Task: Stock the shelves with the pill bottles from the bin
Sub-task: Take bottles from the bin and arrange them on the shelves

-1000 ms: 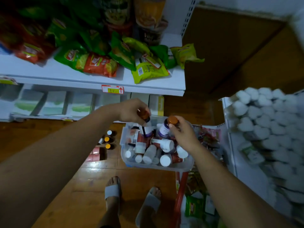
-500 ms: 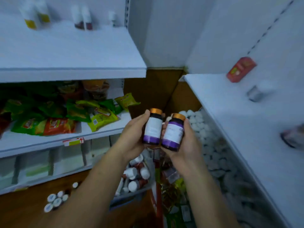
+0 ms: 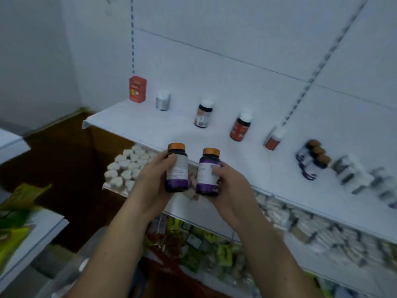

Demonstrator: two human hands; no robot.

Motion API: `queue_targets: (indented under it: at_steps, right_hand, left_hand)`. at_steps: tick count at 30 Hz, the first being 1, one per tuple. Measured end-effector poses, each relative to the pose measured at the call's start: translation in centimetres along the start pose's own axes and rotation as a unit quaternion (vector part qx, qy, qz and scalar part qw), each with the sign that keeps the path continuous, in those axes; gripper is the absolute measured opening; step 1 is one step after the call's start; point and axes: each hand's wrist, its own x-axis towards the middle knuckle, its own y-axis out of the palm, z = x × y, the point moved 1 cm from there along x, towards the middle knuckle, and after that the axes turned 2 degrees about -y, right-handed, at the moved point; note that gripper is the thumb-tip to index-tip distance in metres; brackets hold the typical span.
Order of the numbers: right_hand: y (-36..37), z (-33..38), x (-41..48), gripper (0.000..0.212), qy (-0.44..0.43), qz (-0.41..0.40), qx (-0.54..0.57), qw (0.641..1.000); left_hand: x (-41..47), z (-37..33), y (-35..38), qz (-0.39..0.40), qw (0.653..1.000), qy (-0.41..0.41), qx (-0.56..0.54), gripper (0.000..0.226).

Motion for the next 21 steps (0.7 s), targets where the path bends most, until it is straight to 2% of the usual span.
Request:
queue_targets:
  at_steps: [4, 14, 17, 21]
  right_hand:
    - [-5.0, 2.6, -4.4, 0.029, -0.071, -0.056, -0.010, 0.996]
    - [-14.2, 7.4, -12.9, 0.032, -0.186, -0.213, -0.052, 0.958]
    - [-17.2, 7.9, -15.3, 0.037, -0.217, -0.248, -0.088, 0.940]
    - [-21.5, 8.4, -18.4, 0.044, -0.242, -0.256, -0.132, 0.926]
  left_hand:
    - [0.1, 2.7, 5.0, 0.057, 0.994, -0.010, 0.097, 0.032]
    - [-2.8, 10.0, 16.2, 0.166, 0.969, -0.060, 0.172, 0.033]
    - [-3.9, 12.7, 19.1, 0.179, 0.962, -0.053, 0.200, 0.033]
    - [-5.5, 16.2, 22.6, 0.187, 0.952, -0.022, 0.242, 0.035]
